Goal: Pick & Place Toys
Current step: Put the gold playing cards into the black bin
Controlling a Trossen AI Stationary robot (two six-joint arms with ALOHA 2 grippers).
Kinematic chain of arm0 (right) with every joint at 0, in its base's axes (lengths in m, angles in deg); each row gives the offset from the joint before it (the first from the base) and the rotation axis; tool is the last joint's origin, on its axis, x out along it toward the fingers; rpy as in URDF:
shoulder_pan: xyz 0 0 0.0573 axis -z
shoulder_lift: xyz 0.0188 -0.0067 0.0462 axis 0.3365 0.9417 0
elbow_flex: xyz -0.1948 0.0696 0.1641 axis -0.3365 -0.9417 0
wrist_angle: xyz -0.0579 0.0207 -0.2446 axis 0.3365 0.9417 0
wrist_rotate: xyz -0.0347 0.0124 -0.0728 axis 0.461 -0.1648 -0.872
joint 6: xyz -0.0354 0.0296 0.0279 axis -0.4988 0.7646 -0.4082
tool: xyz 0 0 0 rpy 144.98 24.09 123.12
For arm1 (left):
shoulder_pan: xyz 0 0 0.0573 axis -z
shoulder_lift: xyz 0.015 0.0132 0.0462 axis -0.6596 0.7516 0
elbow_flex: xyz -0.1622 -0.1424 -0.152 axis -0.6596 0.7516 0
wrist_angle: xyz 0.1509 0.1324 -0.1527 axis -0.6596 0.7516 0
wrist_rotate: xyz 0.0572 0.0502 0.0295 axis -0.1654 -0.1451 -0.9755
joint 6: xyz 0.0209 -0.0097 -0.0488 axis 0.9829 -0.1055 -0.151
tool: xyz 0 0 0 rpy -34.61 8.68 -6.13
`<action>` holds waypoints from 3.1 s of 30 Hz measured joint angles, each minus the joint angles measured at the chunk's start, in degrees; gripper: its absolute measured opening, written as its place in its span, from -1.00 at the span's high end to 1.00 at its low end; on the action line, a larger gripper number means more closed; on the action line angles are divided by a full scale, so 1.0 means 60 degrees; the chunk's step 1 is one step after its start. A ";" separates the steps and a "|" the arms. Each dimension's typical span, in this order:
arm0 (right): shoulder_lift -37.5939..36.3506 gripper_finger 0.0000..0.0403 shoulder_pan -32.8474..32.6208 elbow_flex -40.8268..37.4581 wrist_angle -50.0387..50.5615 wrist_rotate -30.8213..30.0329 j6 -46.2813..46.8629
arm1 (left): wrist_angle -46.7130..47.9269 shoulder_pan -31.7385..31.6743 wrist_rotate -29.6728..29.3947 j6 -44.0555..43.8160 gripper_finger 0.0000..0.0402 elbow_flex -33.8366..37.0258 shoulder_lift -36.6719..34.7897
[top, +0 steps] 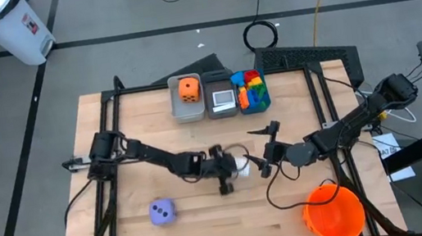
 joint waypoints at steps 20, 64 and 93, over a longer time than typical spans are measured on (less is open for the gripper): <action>0.1161 -0.77 0.0920 0.0004 0.0452 0.2790 0.1732 | 0.0066 -0.0179 -0.0280 -0.0200 0.24 0.0043 -0.1508; 0.4838 -0.50 0.2335 0.1435 0.1759 0.6459 0.2850 | -0.4251 -0.0179 -0.0144 -0.0535 -0.02 0.4200 -0.3785; 0.2295 -0.50 0.0952 0.1410 0.3433 0.2702 0.1489 | -0.4398 -0.0179 -0.0132 -0.0767 -0.02 0.4186 -0.3786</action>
